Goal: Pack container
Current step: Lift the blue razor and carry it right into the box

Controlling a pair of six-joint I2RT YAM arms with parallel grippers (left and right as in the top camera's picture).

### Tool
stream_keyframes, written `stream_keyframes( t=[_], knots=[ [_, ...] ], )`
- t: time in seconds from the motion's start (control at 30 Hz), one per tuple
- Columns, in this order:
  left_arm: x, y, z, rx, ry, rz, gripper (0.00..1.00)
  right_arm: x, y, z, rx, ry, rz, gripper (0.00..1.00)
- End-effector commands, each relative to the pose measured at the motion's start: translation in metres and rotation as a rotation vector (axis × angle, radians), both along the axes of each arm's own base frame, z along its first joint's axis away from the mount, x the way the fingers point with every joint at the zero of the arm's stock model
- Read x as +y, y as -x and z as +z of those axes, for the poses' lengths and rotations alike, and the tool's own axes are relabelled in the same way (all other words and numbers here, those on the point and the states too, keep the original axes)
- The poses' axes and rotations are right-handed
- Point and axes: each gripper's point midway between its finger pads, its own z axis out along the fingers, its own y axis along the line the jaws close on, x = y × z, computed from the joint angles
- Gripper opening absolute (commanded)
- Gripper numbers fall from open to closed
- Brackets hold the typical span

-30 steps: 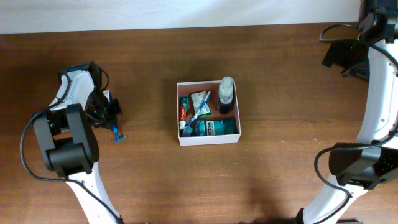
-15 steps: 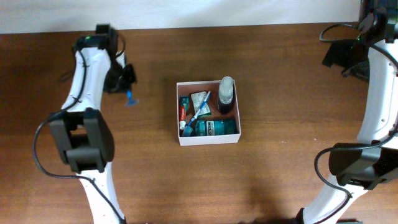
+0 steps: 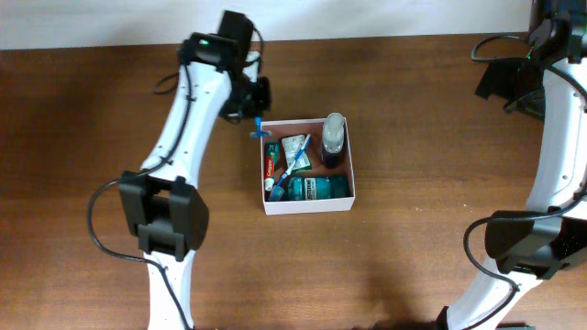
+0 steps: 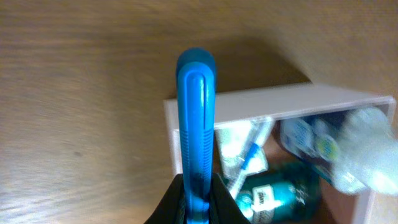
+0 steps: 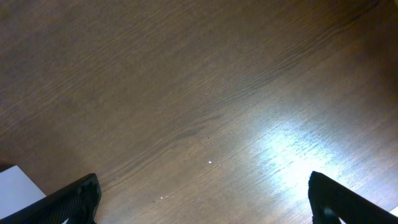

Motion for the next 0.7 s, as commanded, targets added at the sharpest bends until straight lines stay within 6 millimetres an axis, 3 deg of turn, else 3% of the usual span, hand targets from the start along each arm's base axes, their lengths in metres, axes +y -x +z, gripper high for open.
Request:
stream_keyframes(
  t=[0.0, 0.2, 0.37, 0.67],
  knots=[
    [-0.029, 0.014, 0.004, 0.020, 0.029, -0.042, 0.01, -0.003, 0.003, 0.016, -0.040, 0.024, -0.009, 0.98],
    [-0.065, 0.037, 0.002, 0.041, 0.017, -0.128, 0.02, -0.003, 0.003, 0.016, -0.040, 0.024, -0.009, 0.98],
    [-0.082, 0.053, -0.004, 0.066, 0.005, -0.175, 0.02, -0.003, 0.003, 0.016, -0.040, 0.024, -0.009, 0.98],
    [-0.087, 0.066, -0.025, 0.143, 0.018, -0.188, 0.06, -0.003, 0.003, 0.016, -0.040, 0.024, -0.009, 0.98]
  ],
)
